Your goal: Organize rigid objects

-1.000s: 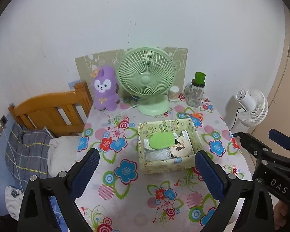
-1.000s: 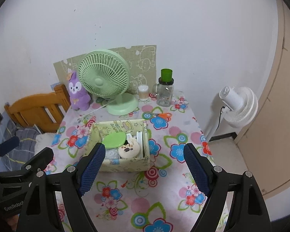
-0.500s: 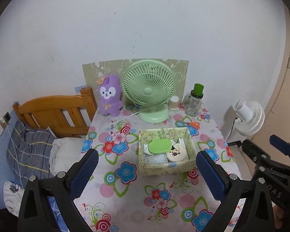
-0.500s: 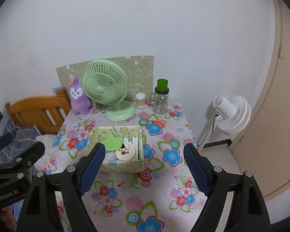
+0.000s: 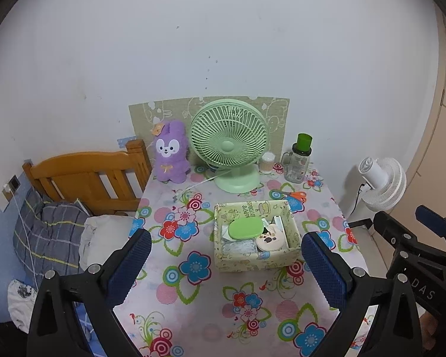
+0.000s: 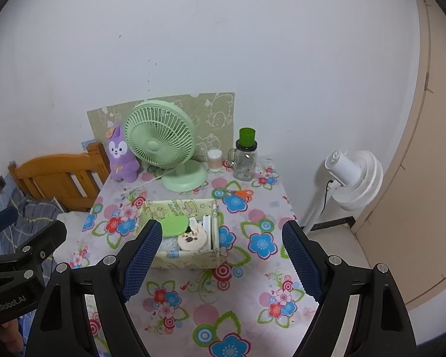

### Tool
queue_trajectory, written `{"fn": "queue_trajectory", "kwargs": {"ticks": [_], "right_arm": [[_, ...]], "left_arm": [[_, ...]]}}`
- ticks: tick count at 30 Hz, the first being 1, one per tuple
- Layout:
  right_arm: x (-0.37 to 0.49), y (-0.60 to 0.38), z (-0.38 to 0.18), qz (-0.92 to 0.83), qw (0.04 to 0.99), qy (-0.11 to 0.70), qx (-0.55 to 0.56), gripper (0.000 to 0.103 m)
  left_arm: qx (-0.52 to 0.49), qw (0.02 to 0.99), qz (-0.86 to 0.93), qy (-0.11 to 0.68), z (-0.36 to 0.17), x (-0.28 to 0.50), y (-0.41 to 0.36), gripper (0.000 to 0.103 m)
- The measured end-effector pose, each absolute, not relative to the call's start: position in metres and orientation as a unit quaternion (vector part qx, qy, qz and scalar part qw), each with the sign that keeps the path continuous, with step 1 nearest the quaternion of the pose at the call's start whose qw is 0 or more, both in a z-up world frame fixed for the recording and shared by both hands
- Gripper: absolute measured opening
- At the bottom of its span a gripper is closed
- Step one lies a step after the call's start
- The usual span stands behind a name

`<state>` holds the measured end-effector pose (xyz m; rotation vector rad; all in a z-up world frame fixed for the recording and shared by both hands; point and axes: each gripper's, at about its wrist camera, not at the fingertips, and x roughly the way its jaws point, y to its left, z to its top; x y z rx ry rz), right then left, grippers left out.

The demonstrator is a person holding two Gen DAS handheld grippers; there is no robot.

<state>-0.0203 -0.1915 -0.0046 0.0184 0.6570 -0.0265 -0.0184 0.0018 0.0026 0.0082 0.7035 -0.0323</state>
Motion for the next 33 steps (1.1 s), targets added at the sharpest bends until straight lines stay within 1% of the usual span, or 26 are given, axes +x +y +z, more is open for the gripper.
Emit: {"fn": "queue_trajectory", "kwargs": {"ticks": [33], "right_arm": [[-0.0242, -0.1885, -0.0008, -0.004, 0.952, 0.305, 0.009, 0.085]], "left_arm": [[-0.006, 0.942, -0.018, 0.335, 0.0051, -0.0188, 0.0005, 0.102]]}}
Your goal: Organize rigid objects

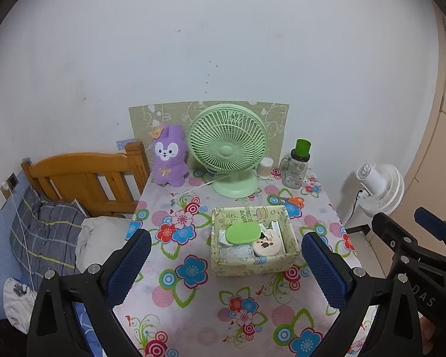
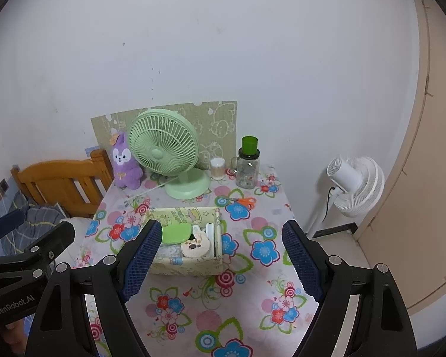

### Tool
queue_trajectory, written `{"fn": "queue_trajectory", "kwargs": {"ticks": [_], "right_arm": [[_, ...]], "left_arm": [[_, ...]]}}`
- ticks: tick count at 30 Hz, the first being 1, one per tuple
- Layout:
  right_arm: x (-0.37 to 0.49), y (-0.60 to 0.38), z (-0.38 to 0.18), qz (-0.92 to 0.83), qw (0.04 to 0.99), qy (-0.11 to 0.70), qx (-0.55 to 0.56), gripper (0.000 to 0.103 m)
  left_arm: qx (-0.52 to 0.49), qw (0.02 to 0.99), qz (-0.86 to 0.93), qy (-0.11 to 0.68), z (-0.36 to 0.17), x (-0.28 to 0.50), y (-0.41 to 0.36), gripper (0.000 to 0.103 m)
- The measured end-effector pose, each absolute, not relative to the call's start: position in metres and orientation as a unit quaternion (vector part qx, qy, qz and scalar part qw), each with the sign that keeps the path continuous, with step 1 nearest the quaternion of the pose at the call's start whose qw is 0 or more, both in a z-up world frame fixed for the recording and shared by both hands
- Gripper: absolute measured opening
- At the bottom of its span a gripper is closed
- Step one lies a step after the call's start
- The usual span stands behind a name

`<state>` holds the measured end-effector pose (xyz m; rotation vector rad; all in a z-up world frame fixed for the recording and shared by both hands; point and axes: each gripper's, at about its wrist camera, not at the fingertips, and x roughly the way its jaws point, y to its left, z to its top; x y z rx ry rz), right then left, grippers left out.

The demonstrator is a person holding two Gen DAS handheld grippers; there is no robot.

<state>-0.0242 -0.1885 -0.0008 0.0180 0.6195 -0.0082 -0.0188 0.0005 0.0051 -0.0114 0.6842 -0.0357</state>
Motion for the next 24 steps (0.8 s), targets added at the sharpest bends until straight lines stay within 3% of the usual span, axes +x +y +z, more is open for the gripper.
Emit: {"fn": "queue_trajectory", "kwargs": {"ticks": [24], "right_arm": [[-0.0223, -0.1857, -0.0006, -0.007, 0.951, 0.308, 0.016, 0.085]], "left_arm": [[0.003, 0.943, -0.027, 0.332, 0.0048, -0.0197, -0.002, 0.103]]}}
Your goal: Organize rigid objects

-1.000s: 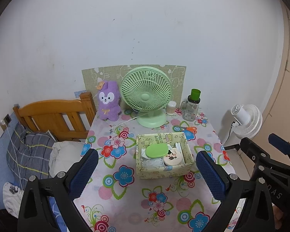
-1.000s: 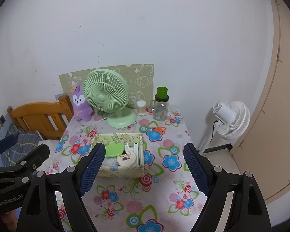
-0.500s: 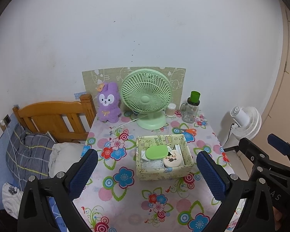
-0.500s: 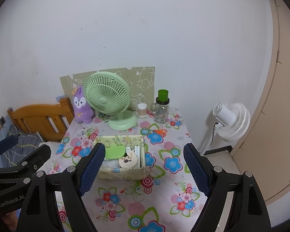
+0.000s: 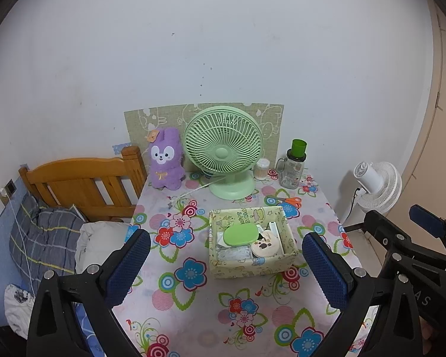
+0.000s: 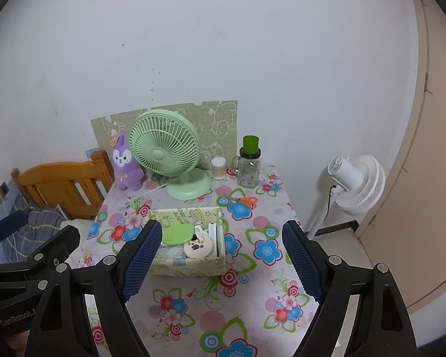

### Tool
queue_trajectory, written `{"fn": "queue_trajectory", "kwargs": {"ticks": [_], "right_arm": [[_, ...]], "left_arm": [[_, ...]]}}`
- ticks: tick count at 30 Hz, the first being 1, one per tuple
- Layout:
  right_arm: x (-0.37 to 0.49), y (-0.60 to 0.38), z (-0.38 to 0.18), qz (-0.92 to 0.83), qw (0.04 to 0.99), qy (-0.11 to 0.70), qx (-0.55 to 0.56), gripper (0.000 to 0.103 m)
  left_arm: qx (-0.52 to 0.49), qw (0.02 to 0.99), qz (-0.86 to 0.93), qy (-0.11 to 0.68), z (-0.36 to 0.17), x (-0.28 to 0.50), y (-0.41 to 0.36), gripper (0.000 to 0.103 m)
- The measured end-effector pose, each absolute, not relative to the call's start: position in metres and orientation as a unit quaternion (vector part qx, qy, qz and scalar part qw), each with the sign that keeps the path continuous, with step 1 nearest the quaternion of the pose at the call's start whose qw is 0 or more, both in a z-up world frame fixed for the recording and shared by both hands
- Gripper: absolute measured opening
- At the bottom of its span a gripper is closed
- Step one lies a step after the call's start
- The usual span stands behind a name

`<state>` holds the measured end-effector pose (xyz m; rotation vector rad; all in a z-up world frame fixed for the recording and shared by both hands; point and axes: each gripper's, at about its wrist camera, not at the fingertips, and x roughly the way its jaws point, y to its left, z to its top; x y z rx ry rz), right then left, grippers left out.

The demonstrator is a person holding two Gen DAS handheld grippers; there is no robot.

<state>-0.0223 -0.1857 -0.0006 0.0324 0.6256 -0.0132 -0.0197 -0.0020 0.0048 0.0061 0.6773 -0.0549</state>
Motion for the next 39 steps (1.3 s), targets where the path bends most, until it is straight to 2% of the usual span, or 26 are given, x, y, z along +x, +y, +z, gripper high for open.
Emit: {"fn": "queue_trajectory", "kwargs": {"ticks": [39], "right_arm": [[-0.0257, -0.1842, -0.0028, -0.011, 0.951, 0.308, 0.014, 0.085]], "left_arm": [[0.007, 0.944, -0.026, 0.328, 0.0052, -0.0214, -0.0014, 0.103]]}}
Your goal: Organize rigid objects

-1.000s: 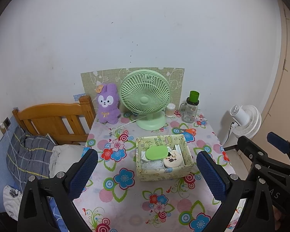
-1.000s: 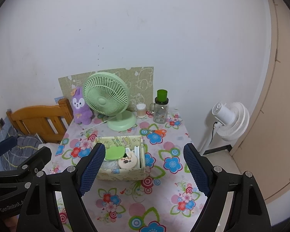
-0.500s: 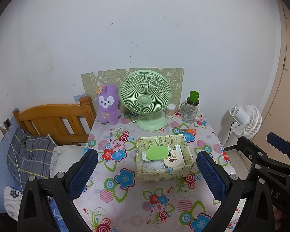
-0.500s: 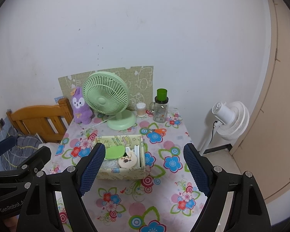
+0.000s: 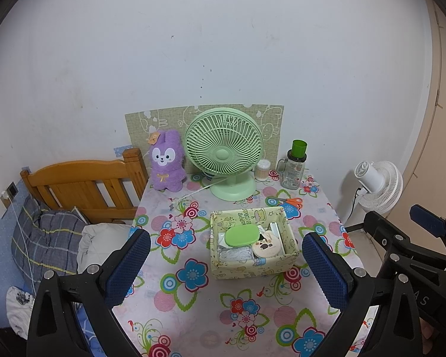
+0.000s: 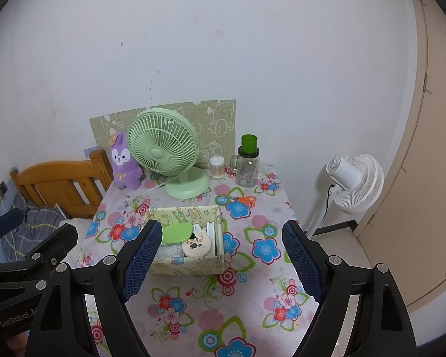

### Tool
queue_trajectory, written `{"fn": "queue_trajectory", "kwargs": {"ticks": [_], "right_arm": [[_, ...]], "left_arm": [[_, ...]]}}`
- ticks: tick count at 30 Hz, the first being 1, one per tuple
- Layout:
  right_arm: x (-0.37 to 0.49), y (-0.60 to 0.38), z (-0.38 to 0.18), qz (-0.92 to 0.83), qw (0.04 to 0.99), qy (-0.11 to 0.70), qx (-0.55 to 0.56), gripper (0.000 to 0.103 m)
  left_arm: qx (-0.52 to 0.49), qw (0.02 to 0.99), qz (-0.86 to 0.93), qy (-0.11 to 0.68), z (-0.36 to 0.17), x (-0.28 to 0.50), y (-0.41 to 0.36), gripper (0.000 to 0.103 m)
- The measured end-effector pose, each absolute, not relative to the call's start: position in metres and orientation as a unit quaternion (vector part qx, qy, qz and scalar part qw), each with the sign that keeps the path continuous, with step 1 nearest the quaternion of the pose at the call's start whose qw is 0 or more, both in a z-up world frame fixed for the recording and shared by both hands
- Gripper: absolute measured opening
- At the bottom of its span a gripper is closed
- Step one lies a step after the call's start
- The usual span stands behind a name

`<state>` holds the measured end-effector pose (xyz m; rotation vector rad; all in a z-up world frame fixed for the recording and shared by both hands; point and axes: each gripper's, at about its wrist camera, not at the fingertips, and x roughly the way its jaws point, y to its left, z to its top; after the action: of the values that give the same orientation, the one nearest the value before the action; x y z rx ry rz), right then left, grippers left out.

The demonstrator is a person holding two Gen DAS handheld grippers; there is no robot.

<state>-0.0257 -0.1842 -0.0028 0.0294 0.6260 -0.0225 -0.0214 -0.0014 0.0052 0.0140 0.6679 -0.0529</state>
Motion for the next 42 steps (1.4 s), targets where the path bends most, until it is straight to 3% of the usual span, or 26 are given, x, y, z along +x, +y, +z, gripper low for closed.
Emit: {"fn": "queue_trajectory", "kwargs": {"ticks": [42], "right_arm": [[-0.0306, -0.1826, -0.0048, -0.013, 0.948, 0.316, 0.012, 0.085]], "left_arm": [[0.004, 0.943, -0.025, 0.331, 0.0034, -0.0264, -0.0004, 0.103]]}}
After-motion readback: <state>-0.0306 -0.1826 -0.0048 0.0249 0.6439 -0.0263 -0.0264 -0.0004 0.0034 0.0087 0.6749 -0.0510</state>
